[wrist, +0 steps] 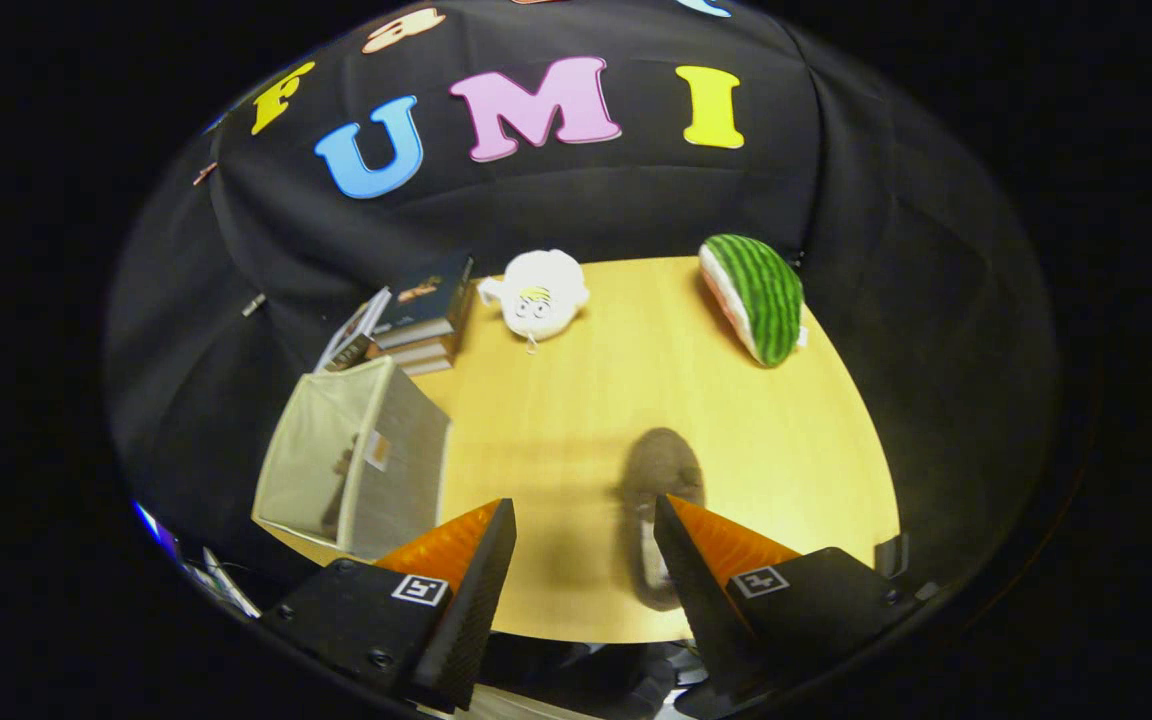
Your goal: Open the storage box then place both shoes into the box .Put the left shoe in first, then the right shoe, with the right side of both shoes facing outward in a uniform manner.
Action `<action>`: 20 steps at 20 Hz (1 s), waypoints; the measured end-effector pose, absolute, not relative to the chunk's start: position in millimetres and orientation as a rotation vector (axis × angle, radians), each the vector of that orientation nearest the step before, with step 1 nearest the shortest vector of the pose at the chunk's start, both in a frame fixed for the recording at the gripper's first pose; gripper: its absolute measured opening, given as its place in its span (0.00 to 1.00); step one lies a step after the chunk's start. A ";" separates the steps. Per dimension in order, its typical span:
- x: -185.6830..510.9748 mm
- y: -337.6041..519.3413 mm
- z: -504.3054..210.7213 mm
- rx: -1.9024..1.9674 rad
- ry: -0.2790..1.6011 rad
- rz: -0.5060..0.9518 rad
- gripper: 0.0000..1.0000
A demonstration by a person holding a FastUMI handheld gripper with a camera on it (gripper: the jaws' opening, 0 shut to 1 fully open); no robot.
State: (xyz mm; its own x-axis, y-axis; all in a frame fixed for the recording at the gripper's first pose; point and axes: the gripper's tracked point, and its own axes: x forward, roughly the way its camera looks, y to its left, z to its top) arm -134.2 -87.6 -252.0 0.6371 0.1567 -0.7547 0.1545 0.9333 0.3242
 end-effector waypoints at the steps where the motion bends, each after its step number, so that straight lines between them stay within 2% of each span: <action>1: -140.2 -96.3 -268.4 0.364 0.911 -0.008 0.87; 8: -134.3 -122.1 -368.8 0.312 1.036 0.017 0.83; 10: -122.1 -124.7 -388.4 0.294 1.045 0.038 0.79; 16: -94.8 -122.2 -424.0 0.245 1.068 0.118 0.75; 17: -91.6 -120.0 -426.0 0.233 1.061 0.127 0.72; 19: -89.6 -112.5 -430.0 0.215 1.071 0.157 0.48; 20: -87.1 -112.0 -432.1 0.206 1.078 0.154 0.46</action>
State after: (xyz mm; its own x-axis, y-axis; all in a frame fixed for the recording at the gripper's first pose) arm -87.1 -112.0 -432.1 0.4654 0.2247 -0.8561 -0.0244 0.9701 0.2413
